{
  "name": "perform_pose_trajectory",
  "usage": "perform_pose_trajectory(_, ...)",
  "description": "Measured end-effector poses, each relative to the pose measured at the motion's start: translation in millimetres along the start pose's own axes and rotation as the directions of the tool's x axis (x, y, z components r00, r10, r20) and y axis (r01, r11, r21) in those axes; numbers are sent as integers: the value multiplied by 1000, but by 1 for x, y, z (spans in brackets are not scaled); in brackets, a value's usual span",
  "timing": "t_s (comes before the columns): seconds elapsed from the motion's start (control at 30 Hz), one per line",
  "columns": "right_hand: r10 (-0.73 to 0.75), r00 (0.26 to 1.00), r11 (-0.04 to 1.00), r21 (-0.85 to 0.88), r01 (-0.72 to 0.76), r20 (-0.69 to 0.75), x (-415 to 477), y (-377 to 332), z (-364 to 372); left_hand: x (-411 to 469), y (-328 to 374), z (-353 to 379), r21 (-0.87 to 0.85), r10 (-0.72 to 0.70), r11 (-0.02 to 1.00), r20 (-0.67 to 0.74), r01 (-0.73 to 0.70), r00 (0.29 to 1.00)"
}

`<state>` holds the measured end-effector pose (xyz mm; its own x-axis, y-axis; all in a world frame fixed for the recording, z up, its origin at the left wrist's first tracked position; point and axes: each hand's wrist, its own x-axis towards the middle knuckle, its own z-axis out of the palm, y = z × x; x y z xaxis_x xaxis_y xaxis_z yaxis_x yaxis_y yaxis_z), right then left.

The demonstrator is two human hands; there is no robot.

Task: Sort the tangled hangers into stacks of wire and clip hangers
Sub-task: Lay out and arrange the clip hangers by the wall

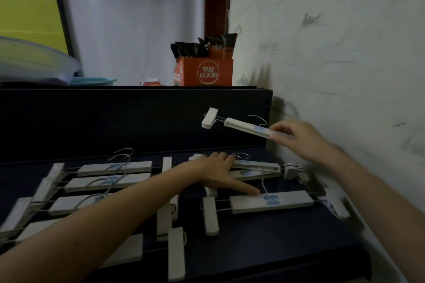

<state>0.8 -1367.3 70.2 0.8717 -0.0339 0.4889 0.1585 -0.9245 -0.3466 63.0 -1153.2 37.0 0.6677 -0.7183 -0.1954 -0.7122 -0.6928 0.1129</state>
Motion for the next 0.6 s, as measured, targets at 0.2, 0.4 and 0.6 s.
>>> perform_pose_trajectory(0.2,-48,997,999,-4,49,65,17,6,11,-11,8,1,7,81,997,94,-82,992)
perform_pose_trajectory(0.4,-60,962,983,-151,103,266,35,3,21,-27,21,9,11,126,992,86,-128,988)
perform_pose_trajectory(0.6,-58,895,977,-159,142,442,41,2,40,-46,28,17,0,220,976,39,-220,975)
